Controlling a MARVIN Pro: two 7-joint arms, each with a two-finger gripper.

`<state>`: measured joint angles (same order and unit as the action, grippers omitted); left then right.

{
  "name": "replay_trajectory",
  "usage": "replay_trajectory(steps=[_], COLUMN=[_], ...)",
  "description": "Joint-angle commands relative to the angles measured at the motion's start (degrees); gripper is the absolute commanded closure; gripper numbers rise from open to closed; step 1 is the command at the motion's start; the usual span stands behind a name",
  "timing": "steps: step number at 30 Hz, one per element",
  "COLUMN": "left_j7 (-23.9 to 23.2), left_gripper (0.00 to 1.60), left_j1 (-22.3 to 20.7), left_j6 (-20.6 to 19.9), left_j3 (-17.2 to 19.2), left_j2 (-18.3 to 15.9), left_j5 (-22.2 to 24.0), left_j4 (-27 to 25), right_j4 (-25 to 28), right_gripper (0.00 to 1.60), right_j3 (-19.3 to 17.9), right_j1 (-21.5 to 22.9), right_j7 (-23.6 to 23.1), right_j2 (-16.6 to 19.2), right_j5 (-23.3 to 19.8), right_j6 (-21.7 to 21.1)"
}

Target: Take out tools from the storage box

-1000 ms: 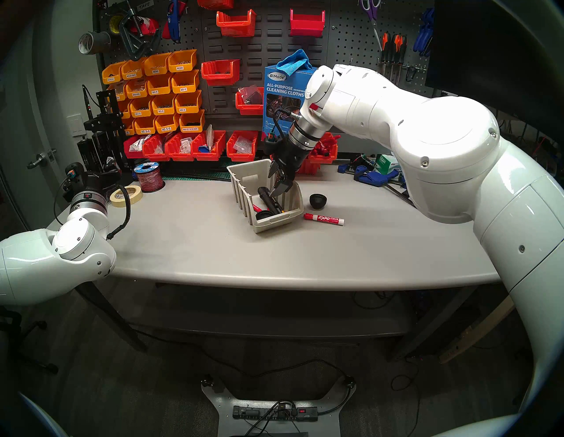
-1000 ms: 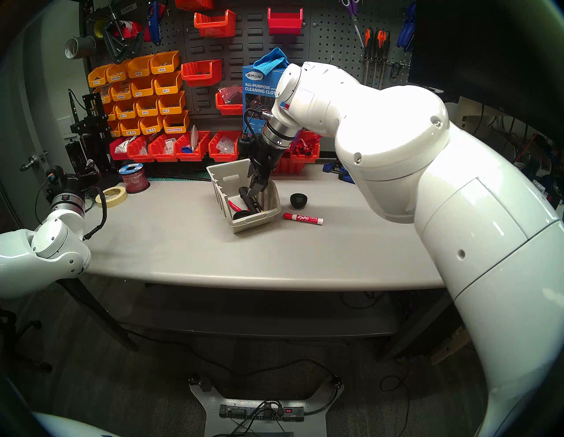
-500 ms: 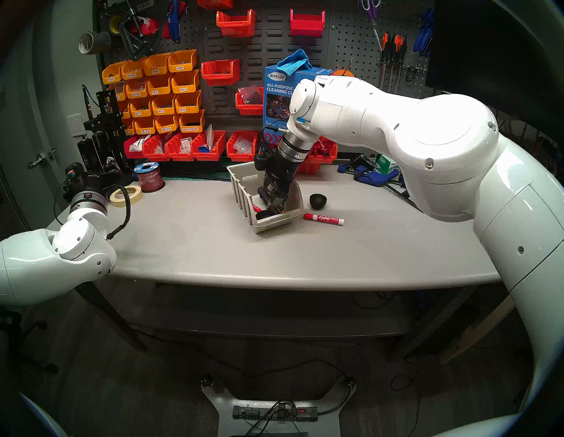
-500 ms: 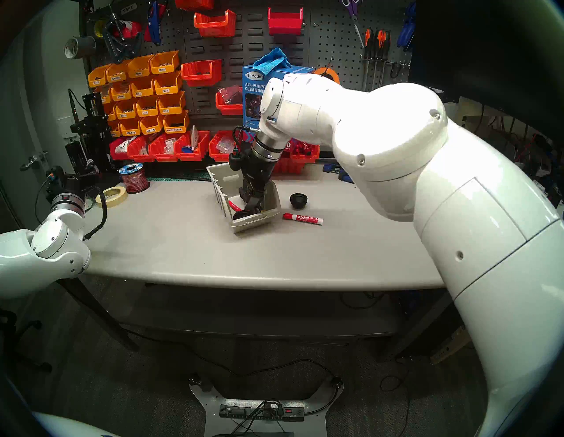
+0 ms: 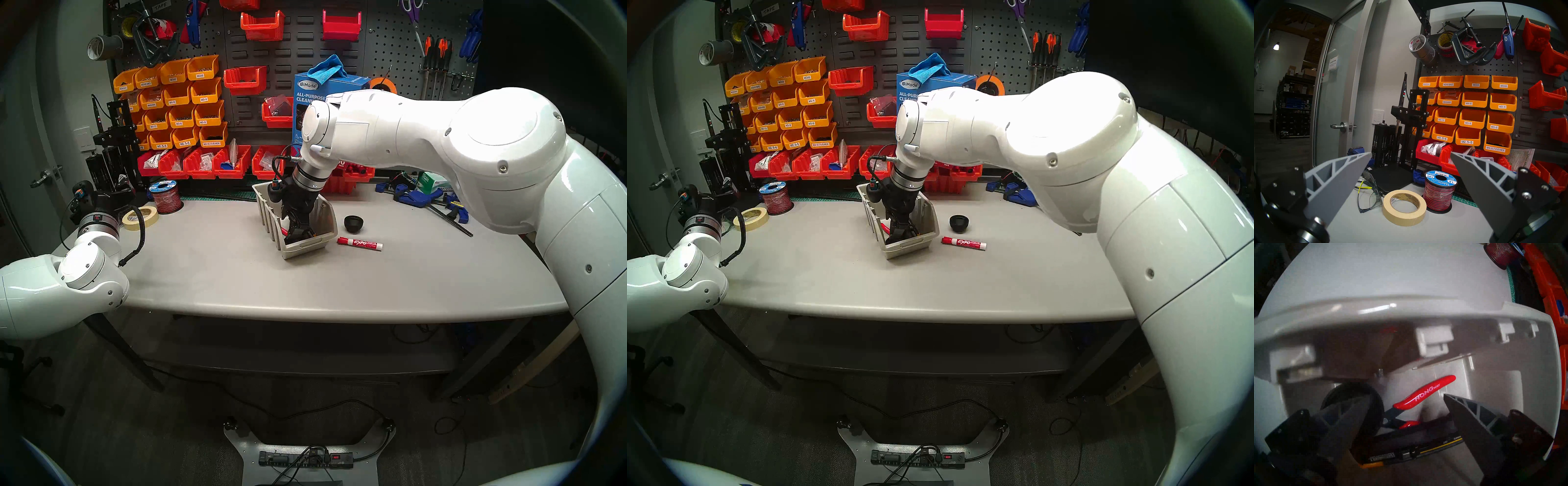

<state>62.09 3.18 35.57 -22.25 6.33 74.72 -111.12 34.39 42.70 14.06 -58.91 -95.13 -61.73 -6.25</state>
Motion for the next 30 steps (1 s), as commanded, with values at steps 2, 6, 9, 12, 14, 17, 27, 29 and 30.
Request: replay_trajectory(steps=[2, 6, 9, 12, 14, 17, 27, 29, 30], left_j7=[-0.1, -0.1, -0.1, -0.1, -0.1, -0.1, -0.1, -0.1, -0.1], left_gripper=[0.0, 0.0, 0.0, 0.0, 0.0, 0.0, 0.0, 0.0, 0.0], left_j1=[-0.7, -0.7, -0.7, -0.7, -0.7, -0.7, -0.7, -0.7, -0.7], left_j6=[0.1, 0.1, 0.1, 0.1, 0.1, 0.0, 0.0, 0.0, 0.0], left_j3=[0.7, 0.7, 0.7, 0.7, 0.7, 0.7, 0.7, 0.7, 0.7], left_j2=[0.1, 0.1, 0.1, 0.1, 0.1, 0.1, 0.1, 0.1, 0.1], left_j5=[-0.3, -0.3, -0.3, -0.3, -0.3, -0.3, -0.3, -0.3, -0.3], left_j4=[-0.1, -0.1, -0.1, -0.1, -0.1, -0.1, -0.1, -0.1, -0.1], right_j4=[7.9, 9.8, 9.2, 7.8, 6.7, 4.4, -3.0, -3.8, -4.5], right_gripper=[0.13, 0.02, 0.02, 0.04, 0.06, 0.06, 0.04, 0.04, 0.05], right_j3=[0.0, 0.5, 0.6, 0.9, 1.2, 1.2, 2.5, 2.8, 3.0], right_j1=[5.3, 6.6, 6.9, 6.9, 6.8, 6.2, 4.0, 3.7, 3.4], right_j7=[5.5, 6.7, 6.7, 5.5, 4.6, 3.6, -0.7, -1.3, -2.0], right_j2=[4.1, 4.3, 3.8, 2.9, 2.2, 1.0, -2.7, -3.1, -3.4], right_j5=[0.3, 1.3, 1.8, 2.4, 2.9, 3.2, 4.4, 4.6, 4.4], right_j6=[-3.5, -3.9, -3.8, -3.4, -3.1, -2.6, -2.4, -2.5, -3.1])
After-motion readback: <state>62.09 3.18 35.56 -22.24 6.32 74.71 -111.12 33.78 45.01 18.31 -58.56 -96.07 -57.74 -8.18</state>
